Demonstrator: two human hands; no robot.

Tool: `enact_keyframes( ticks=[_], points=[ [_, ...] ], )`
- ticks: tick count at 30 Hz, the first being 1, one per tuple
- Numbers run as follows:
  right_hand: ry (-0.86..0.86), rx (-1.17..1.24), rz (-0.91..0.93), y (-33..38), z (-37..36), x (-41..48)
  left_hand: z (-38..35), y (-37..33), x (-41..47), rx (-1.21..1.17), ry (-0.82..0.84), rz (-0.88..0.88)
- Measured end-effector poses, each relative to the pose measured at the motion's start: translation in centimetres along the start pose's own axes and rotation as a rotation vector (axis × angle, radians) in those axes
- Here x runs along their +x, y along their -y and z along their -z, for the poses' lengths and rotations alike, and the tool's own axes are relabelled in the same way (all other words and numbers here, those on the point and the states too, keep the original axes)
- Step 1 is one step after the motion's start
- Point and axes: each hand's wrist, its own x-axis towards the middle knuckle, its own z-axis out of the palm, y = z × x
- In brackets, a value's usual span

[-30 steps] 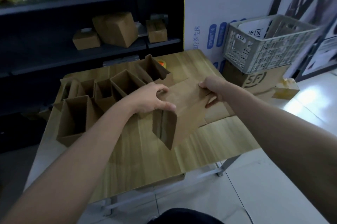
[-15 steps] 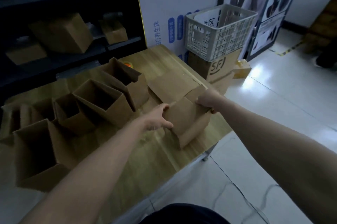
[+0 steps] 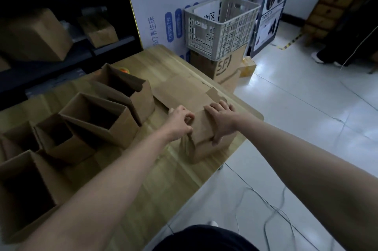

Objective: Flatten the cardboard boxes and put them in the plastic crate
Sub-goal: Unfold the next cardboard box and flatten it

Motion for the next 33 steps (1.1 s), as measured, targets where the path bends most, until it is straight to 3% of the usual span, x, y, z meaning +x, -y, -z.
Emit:
enact_keyframes(
  ticks=[9,18,26,33],
  points=[
    [-0.029,0.017,0.012,0.2,-0.1,0.2,-1.6,-0.1,-0.7,0.186,-0.162,-0.01],
    [-0.052,0.032,0.004,0.4,-0.4,0.1,-1.4,-0.4,-0.1,0.059,-0.12,0.094],
    [-0.029,0.02,-0.016,0.9,0.0,-0.3,-2.0,-0.3,-0.2,0.018,-0.118,-0.086],
    [-0.035,0.043,-0.022,1.1,-0.1,-0.6,-2.3,-1.4,-0.2,0.004,-0.181,0.046]
  ],
)
